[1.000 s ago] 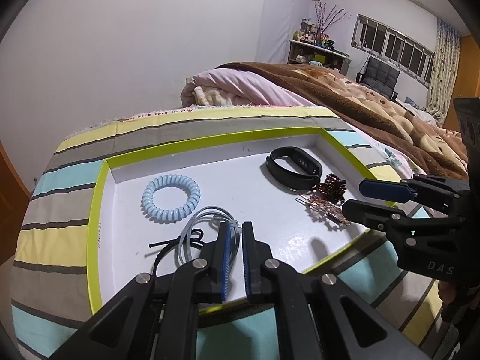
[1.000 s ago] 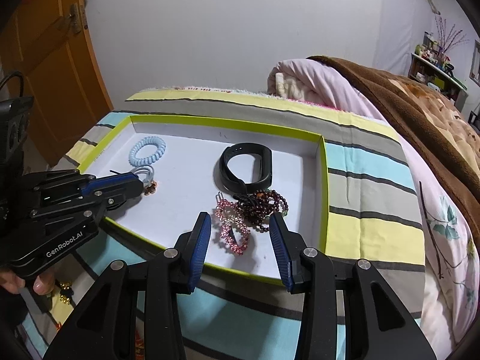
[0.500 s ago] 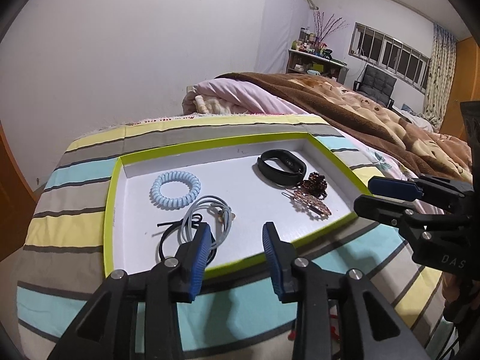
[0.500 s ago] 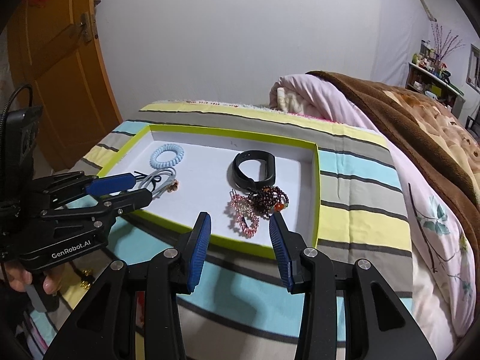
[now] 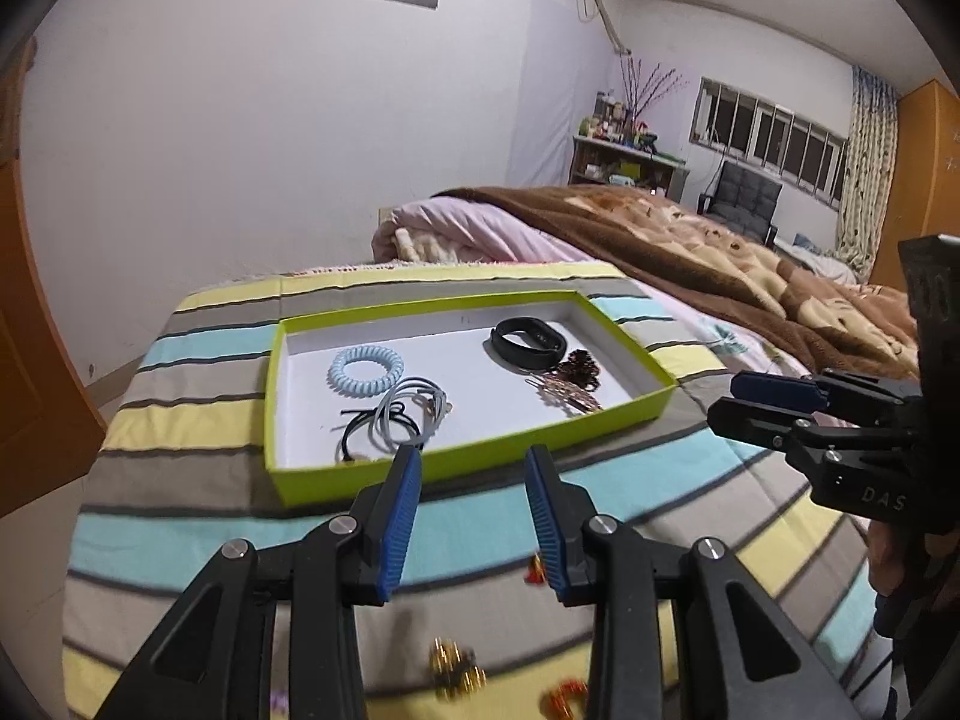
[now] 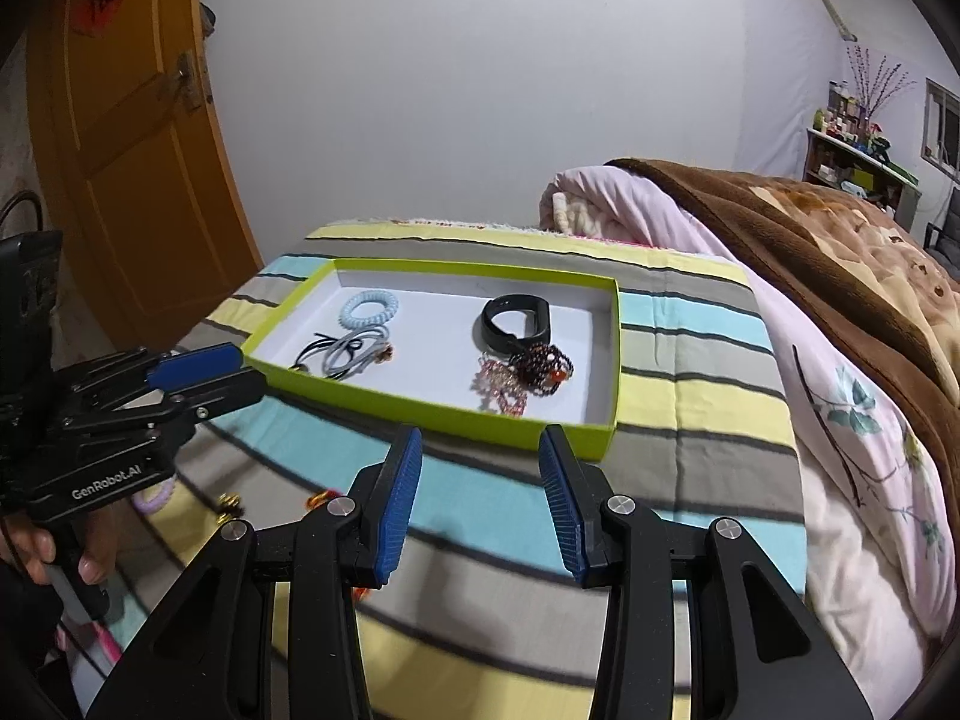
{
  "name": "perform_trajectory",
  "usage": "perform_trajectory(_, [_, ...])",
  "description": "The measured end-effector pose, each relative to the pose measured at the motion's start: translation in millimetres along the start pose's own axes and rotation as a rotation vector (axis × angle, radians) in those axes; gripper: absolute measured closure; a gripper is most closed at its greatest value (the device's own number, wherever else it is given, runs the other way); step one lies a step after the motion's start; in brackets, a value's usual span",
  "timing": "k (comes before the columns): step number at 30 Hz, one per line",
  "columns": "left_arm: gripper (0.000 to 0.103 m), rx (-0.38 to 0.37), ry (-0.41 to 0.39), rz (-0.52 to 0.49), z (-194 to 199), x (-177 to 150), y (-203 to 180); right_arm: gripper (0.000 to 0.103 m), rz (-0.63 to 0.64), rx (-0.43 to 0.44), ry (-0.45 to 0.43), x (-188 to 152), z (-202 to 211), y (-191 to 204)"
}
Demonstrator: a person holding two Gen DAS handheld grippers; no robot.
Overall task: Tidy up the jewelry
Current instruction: 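Move both tools back from the box toward the remaining jewelry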
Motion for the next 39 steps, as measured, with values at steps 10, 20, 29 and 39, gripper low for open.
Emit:
perform_trajectory(10, [0.067, 0.053, -0.063, 0.052, 64, -53, -2, 0.061, 0.014, 0.011, -0.044, -39, 46, 21])
perform_trajectory(20, [0.067, 0.096, -0.089, 0.061, 100, -87, -4, 0.061, 0.007, 0.027, -0.056, -73, 70, 34])
perform_trajectory(29, [0.067, 0.127, -0.088, 0.073, 106, -100, 2, 0.061, 0.009, 0.038, -0.057, -80, 71, 38])
perform_trajectory(39, [0.067, 0.189, -0.036, 0.128, 90, -112, 34, 0.061, 0.027, 0.053, -0.024, -78, 53, 43])
Point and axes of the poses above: each gripper's, at about its wrist camera, not at the fingertips, and z roughly against the way its jaws point, y to its left, x to its top, the point moved 1 cm from there along -z, roughly the way its jaws point, and after that the axes turned 10 degrees about y, right-handed, at the moved point
